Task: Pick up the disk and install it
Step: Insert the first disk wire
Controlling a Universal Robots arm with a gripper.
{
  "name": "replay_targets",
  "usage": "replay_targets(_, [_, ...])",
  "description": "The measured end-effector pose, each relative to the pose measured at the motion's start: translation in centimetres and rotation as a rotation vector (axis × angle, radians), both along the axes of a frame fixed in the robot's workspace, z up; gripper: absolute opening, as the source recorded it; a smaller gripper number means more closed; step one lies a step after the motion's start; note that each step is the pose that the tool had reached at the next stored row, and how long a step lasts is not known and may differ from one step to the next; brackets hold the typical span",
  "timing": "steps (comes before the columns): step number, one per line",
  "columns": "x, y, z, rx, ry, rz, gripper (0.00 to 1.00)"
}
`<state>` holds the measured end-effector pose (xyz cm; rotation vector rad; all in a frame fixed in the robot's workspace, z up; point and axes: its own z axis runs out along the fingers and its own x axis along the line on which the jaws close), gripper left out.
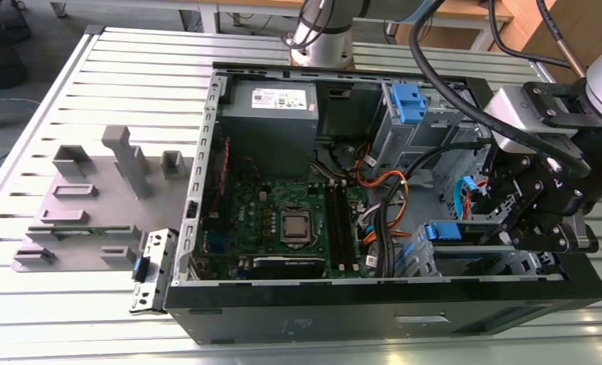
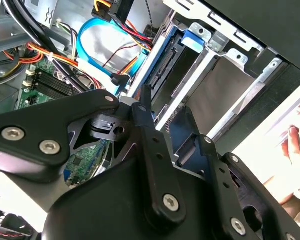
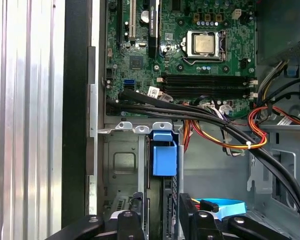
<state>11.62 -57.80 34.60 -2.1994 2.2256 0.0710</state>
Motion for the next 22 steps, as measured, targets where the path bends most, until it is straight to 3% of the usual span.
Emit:
replay_targets(2, [0.00, 0.09, 0.29, 0.0001, 0.0000, 0.000, 0.42])
replay_targets(12, [0.00, 0.10, 0.54, -0.0001, 0.0000, 0.000, 0.42])
replay_targets(22, [0.00, 0.09, 1.64, 0.0001, 0.0000, 0.000, 0.42])
